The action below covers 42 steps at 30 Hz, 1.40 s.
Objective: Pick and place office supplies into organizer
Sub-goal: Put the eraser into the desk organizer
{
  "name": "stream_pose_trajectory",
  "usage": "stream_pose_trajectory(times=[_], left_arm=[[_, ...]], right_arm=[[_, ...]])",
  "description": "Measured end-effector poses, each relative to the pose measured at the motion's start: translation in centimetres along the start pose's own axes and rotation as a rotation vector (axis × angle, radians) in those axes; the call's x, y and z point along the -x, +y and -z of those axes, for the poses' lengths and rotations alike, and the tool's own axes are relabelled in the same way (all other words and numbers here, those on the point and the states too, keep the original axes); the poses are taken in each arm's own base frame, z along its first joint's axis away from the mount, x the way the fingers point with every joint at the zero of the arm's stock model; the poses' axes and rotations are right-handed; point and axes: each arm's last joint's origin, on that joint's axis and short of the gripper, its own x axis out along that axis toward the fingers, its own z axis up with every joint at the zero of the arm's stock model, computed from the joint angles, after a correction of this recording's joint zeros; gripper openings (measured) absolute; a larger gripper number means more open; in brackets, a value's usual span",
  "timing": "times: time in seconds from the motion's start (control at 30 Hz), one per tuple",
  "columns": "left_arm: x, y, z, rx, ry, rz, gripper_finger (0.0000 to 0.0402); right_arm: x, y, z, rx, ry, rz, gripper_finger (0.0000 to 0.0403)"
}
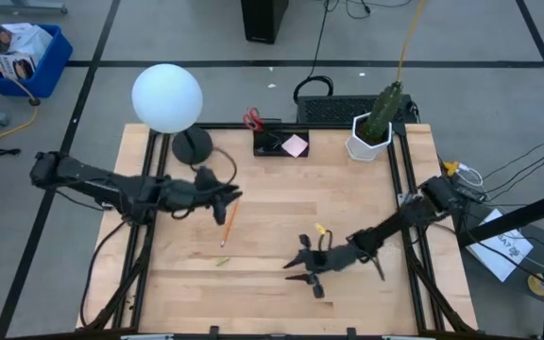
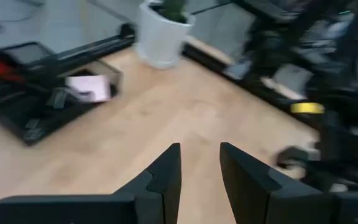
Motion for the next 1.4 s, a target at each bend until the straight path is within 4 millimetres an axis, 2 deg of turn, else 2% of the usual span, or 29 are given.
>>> stream_pose_trajectory(times=[0.13, 0.27, 0.5, 0.63, 1.07, 1.4], left_arm=[[1.1, -0.7, 2.2, -0.006, -0.058, 0.063, 0.0115], [2.0, -1.3, 3.5, -0.067, -0.132, 0.123, 0.0115], [3.8, -2.7, 2.7, -0.079, -0.233, 0.283, 0.0115], [4.9, -3.4, 2.5, -0.109, -0.246, 0.344, 0.0115], [6.4, -4.1, 2.3, -0.153, -0.305, 0.392, 0.0115], [6.5, -4.2, 2.2, -0.154, -0.325, 0.394, 0.0115]], right_arm=[[-2.7, -2.4, -1.0, 0.017, -0.003, -0.046, 0.0138], [-5.7, -4.4, -2.5, 0.046, -0.002, -0.122, 0.0136], [-10.9, -6.7, -3.3, 0.133, 0.088, -0.125, 0.0141], [-12.8, -7.6, -3.5, 0.155, 0.092, -0.129, 0.0141], [-14.4, -9.7, -6.1, 0.213, -0.028, -0.103, 0.0141], [-17.2, -9.8, -4.2, 0.216, 0.027, -0.111, 0.0142]])
